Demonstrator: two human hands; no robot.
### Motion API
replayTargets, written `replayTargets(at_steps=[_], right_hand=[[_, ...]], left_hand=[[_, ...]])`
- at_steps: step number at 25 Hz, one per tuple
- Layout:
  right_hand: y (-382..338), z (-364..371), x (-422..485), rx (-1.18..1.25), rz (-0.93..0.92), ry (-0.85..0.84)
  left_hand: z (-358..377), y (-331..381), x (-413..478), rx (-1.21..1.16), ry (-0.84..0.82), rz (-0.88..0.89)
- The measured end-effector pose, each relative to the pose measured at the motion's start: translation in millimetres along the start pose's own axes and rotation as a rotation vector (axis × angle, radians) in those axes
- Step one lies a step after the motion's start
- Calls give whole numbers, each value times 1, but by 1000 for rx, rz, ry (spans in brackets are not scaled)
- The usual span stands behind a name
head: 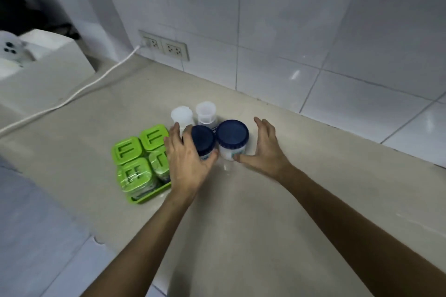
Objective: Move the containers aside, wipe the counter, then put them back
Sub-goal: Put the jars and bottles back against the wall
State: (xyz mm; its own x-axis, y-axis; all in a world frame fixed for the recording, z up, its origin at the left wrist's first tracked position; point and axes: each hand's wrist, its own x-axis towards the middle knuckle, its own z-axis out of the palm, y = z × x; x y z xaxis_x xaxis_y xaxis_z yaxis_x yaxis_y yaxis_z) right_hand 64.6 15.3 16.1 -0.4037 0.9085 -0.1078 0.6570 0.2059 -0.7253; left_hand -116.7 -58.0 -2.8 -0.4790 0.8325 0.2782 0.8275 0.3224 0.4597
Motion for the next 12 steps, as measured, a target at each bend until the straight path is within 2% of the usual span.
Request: replayTargets(at_steps=[2,5,9,12], right_hand=[[-13,14,27,-5,59,-64],[-10,22,48,-111,18,-119],[0,21,39,1,29,33],[16,6,14,75,57,113]], left_hand=[[9,-8,5,52,-89,-40],[19,-12,8,131,-139,-42],[11,-9,9,113,-101,-21],[0,-1,-7,-75,-140,22]])
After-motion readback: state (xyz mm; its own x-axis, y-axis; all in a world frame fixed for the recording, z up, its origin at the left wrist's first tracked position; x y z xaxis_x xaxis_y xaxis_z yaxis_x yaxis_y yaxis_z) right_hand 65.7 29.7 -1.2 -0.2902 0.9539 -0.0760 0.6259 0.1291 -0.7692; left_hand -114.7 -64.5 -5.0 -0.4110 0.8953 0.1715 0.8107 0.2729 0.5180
